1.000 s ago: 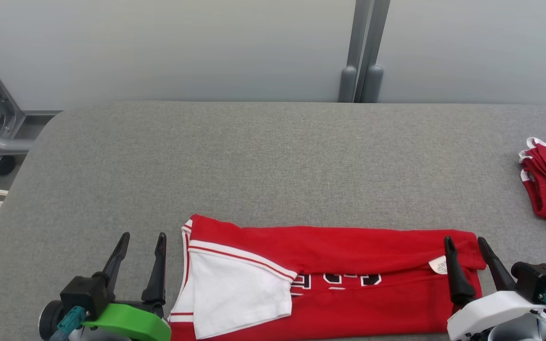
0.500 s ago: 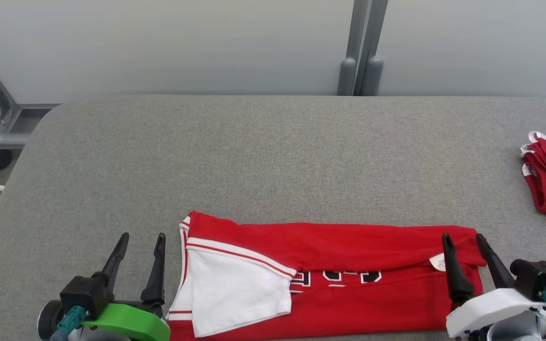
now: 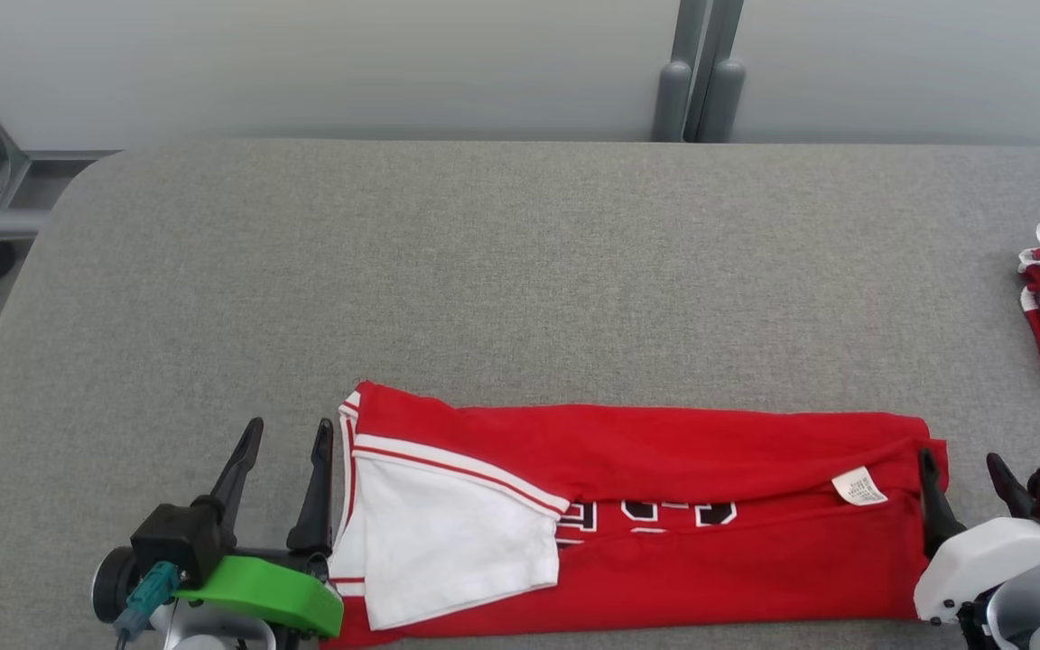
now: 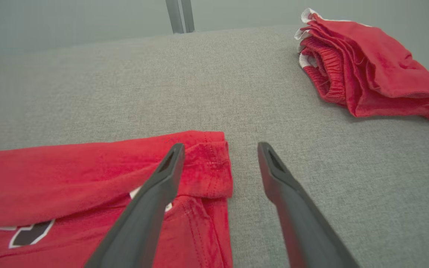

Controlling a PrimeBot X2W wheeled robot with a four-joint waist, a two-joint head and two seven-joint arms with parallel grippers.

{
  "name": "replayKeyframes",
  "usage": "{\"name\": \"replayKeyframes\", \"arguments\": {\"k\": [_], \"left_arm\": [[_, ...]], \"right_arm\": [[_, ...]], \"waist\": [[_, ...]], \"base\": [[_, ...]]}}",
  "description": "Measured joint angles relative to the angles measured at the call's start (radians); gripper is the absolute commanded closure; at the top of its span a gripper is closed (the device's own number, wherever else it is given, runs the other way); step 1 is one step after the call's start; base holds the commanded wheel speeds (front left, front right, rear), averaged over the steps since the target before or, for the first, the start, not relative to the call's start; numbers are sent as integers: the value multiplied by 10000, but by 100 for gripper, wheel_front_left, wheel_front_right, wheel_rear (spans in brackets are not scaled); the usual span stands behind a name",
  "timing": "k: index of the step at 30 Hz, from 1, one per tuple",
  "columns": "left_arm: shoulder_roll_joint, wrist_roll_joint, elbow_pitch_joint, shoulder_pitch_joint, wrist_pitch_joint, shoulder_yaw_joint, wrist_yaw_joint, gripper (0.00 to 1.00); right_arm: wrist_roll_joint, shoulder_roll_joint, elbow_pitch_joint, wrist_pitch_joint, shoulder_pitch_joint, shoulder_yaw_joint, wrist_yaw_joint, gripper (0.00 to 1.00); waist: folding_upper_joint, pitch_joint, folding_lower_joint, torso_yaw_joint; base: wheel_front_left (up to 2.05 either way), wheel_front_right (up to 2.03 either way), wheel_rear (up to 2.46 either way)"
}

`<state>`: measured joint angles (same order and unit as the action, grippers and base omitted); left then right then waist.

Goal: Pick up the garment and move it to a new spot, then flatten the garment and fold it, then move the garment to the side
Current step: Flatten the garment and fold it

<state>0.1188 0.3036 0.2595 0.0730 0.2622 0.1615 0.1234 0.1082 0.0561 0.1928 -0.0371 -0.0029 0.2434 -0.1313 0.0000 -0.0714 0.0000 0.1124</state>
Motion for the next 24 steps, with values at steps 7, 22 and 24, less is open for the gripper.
{"name": "replayKeyframes", "arguments": {"k": [7, 22, 24], "left_arm": [[-104, -29, 77, 229, 2, 84, 29, 0], [-128, 50, 171, 528, 0, 326, 44, 0], [-121, 84, 169, 539, 0, 357, 46, 0]], "right_arm": [[-385, -61, 433, -598, -247, 418, -2, 0], [92, -58, 1511, -1273, -496, 435, -4, 0], [138, -38, 1607, -1327, -556, 397, -4, 0]], "waist": [[0, -444, 0, 164], [0, -901, 0, 512], [0, -926, 0, 537]], "base": [[0, 0, 0], [0, 0, 0], [0, 0, 0]]}}
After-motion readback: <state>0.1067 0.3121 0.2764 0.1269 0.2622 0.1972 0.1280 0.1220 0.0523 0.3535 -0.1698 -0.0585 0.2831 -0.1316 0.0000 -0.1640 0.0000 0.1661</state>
